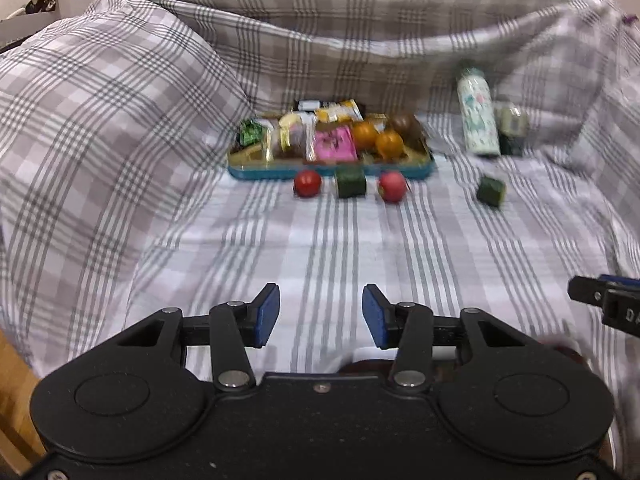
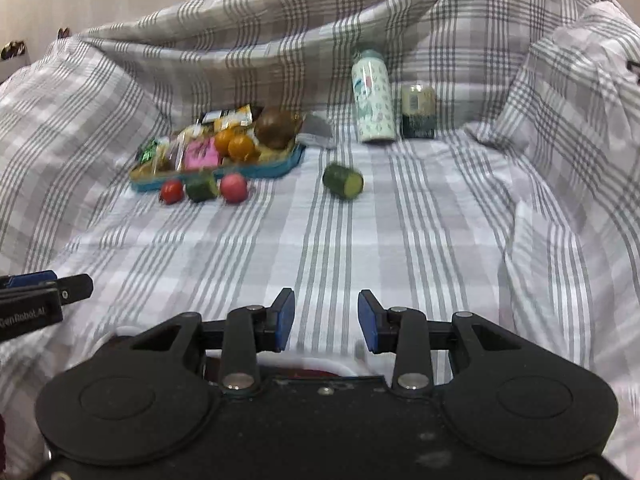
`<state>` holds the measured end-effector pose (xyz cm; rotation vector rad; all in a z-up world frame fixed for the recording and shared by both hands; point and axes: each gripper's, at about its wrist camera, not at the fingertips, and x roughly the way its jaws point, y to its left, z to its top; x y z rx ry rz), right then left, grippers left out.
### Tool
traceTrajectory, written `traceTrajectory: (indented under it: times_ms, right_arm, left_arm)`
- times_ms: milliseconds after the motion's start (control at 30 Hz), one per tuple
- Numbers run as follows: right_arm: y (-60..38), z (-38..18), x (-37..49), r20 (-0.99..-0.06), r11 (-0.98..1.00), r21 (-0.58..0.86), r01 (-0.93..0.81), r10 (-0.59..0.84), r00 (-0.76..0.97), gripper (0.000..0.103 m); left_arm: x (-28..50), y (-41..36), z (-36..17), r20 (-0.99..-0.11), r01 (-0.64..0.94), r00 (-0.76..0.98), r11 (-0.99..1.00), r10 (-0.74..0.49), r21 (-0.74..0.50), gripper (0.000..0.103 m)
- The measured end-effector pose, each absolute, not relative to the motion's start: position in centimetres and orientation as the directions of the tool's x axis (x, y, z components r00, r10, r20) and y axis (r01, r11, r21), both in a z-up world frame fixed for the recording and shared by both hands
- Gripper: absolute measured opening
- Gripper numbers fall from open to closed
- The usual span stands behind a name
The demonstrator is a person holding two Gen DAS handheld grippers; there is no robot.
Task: Organize fruits
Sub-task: 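Move both tools away from the tray toward the cucumber pieces, then grasp the cucumber slice with the right tool while the left tool grasps a cucumber cube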
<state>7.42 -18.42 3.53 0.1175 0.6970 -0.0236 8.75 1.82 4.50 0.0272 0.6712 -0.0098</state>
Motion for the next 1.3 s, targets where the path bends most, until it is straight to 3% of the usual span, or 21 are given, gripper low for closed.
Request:
traceTrajectory:
  times_ms: [300, 667, 1067, 1300]
  right_arm:
    - [-18.9, 5.0, 14.0, -0.596, 0.997, 0.051, 0.054, -0.013, 0.803, 0.037]
    - [-18.0, 3.7, 19.7, -0.584, 0.999, 0.001, 0.035, -0.028, 0.811, 0.037]
    - [-19.9, 1.5, 26.2, -0.613, 0.989, 0.059, 0.132, -0.068, 0.787, 0.037]
    - [-19.8, 0.6, 26.9, -0.618, 0.988, 0.082, 0.129, -0.051, 0.785, 0.038]
  left_arm:
    - [16.2, 2.7, 5.4, -0.583, -0.022, 0.812, 1.000, 0.029, 0.020, 0.053]
    - [24.3, 3.7, 2.8, -0.653, -0.076, 0.756, 0.997, 0.055, -0.004, 0.053]
    - [25.2, 1.4, 1.9, -0.577, 0.008, 0.816, 0.999, -0.029, -0.038, 0.053]
    - [26.0, 0.7, 1.1, -0.593, 0.030, 0.803, 0.998, -0.057, -0.055, 0.053]
